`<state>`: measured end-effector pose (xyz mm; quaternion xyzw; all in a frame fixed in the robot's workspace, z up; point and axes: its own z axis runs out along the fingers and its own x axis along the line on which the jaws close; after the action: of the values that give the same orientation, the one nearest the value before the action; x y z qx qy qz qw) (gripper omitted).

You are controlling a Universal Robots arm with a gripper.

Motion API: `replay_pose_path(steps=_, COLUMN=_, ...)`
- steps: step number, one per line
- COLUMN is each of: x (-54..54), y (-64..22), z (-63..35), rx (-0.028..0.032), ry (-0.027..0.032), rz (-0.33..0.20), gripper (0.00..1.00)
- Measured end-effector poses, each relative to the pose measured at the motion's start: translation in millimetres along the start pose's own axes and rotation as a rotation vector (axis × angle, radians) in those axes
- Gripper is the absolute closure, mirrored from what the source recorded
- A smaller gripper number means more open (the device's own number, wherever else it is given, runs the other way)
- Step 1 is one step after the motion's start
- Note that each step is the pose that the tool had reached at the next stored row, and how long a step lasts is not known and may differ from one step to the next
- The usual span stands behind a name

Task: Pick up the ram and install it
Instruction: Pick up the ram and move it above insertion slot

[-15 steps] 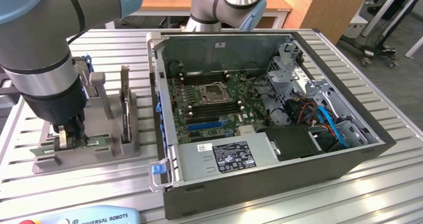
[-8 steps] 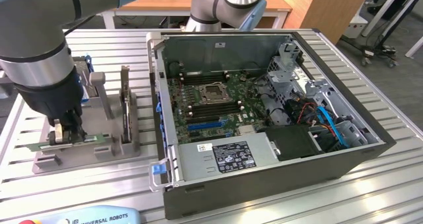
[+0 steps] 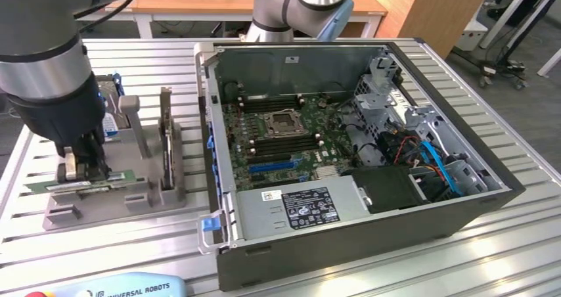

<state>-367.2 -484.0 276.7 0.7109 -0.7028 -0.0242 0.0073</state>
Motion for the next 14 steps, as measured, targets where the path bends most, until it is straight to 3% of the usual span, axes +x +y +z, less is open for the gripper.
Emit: replay_pose_path(steps=14, x=-0.9, y=1.8, z=-41.4, rx=0.0023, ry=0.0000, rz=0.000, gripper=0.89)
